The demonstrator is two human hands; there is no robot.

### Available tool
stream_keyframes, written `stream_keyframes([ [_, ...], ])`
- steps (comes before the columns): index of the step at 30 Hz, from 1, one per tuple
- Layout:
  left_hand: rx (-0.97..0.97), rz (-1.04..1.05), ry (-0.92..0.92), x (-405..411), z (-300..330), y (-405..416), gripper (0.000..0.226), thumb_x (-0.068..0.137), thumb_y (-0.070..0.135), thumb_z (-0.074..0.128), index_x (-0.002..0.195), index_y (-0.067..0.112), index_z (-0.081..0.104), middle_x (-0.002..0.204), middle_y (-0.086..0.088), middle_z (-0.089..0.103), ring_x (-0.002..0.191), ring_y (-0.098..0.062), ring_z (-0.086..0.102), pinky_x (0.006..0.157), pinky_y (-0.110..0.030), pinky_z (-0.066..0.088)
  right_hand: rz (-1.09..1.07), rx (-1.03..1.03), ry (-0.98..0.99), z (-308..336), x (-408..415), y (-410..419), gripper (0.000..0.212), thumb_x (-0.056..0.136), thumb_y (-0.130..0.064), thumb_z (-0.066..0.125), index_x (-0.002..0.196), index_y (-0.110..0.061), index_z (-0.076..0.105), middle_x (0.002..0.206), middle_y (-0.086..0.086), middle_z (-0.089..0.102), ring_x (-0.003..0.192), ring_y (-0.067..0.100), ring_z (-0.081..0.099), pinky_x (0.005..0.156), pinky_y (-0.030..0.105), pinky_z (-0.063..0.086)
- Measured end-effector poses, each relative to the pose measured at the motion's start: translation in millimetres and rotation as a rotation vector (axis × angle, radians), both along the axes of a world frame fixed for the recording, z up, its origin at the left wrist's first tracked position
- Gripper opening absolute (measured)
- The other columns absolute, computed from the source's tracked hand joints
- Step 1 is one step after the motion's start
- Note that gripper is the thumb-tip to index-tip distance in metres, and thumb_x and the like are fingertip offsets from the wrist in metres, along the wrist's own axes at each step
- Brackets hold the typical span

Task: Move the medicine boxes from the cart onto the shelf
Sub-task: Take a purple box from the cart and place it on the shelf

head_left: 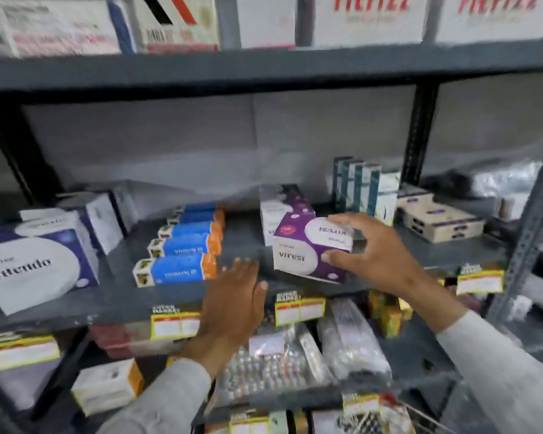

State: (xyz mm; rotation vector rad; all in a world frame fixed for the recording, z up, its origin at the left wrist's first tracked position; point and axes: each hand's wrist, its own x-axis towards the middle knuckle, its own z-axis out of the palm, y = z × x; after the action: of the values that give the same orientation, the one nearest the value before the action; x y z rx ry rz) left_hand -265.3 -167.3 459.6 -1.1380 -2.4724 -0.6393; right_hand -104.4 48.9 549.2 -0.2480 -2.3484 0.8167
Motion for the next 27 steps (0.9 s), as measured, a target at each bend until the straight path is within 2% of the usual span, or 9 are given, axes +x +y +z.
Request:
stream_keyframes([
  [2,-0.039,0.033,0.022,-5.1,-5.0,0.7,0.060,0.102,0.047,0.035,0.145,0.009,0.053,0.150,-0.015,0.054,0.142,-0.031,0.048,0.121,-0.047,0.034,0.007,-0.007,-0.051,4.2,-29.6,4.2,0.063,0.075,-0.038,0.087,0.132,-0.026,0.064,0.122,-0.008,0.059,0.113,0.010,0.058,0.094,0.017,0.044],
  [6,-0.048,0.096,0.085,-6.1,-12.9,1.6,0.065,0.102,0.052,0.028,0.144,0.010,0.054,0.152,-0.013,0.053,0.143,-0.028,0.047,0.121,-0.044,0.033,0.020,0.015,-0.121,-2.3,-63.4,11.5,0.062,0.080,-0.037,0.083,0.136,-0.023,0.060,0.128,-0.008,0.055,0.115,0.009,0.056,0.079,-0.001,0.035],
  [11,-0.056,0.103,0.086,-10.1,-13.7,2.9,0.069,0.103,0.055,0.020,0.147,0.012,0.050,0.155,-0.011,0.050,0.146,-0.025,0.043,0.124,-0.041,0.028,0.047,0.025,-0.145,-19.4,-72.5,22.9,0.057,0.087,-0.030,0.078,0.140,-0.019,0.059,0.142,-0.005,0.051,0.127,0.009,0.050,0.084,-0.008,0.034],
  [13,-0.042,0.101,0.089,-9.1,-13.5,3.3,0.067,0.103,0.055,0.021,0.146,0.012,0.051,0.154,-0.011,0.051,0.145,-0.024,0.044,0.123,-0.041,0.028,0.061,0.015,-0.131,-27.1,-72.3,25.0,0.057,0.091,-0.032,0.074,0.144,-0.020,0.055,0.152,-0.002,0.045,0.135,0.007,0.043,0.102,0.004,0.039],
  [15,-0.039,0.098,0.092,-9.3,-13.3,3.5,0.066,0.103,0.054,0.023,0.144,0.012,0.054,0.152,-0.011,0.054,0.143,-0.025,0.048,0.122,-0.042,0.031,0.076,0.035,-0.138,-33.3,-70.1,23.4,0.060,0.095,-0.039,0.067,0.150,-0.025,0.048,0.161,-0.002,0.035,0.143,0.003,0.030,0.117,0.024,0.033],
  [18,-0.007,0.078,0.060,-8.9,-11.2,1.6,0.065,0.103,0.053,0.025,0.144,0.012,0.054,0.152,-0.011,0.054,0.143,-0.024,0.047,0.122,-0.041,0.031,0.074,0.048,-0.095,-42.3,-59.8,19.6,0.066,0.097,-0.049,0.060,0.155,-0.029,0.037,0.167,-0.005,0.024,0.151,0.004,0.019,0.121,0.034,0.029],
  [21,0.204,0.019,0.037,4.9,-9.0,2.6,0.054,0.105,0.044,0.037,0.146,0.014,0.053,0.154,-0.006,0.052,0.145,-0.019,0.043,0.122,-0.040,0.031,0.004,0.110,0.093,-55.0,-31.3,14.0,0.054,0.099,-0.036,0.062,0.149,-0.023,0.048,0.160,-0.004,0.038,0.148,0.006,0.030,0.117,0.032,0.033],
  [24,0.429,-0.105,0.155,40.0,-27.6,10.0,0.042,0.098,0.022,0.056,0.137,0.007,0.062,0.149,-0.010,0.056,0.142,-0.022,0.048,0.117,-0.038,0.039,-0.052,0.185,0.262,-84.2,14.1,11.7,0.032,0.096,-0.013,0.066,0.128,-0.011,0.068,0.134,0.001,0.062,0.128,0.015,0.057,0.104,0.036,0.051],
  [27,0.417,-0.248,0.202,86.6,-79.2,25.9,0.037,0.092,0.011,0.063,0.128,0.004,0.068,0.144,-0.015,0.059,0.138,-0.029,0.053,0.114,-0.039,0.041,-0.049,0.208,0.201,-140.2,65.3,17.4,0.022,0.090,-0.002,0.068,0.110,-0.006,0.076,0.113,0.005,0.072,0.109,0.020,0.067,0.098,0.030,0.052],
])
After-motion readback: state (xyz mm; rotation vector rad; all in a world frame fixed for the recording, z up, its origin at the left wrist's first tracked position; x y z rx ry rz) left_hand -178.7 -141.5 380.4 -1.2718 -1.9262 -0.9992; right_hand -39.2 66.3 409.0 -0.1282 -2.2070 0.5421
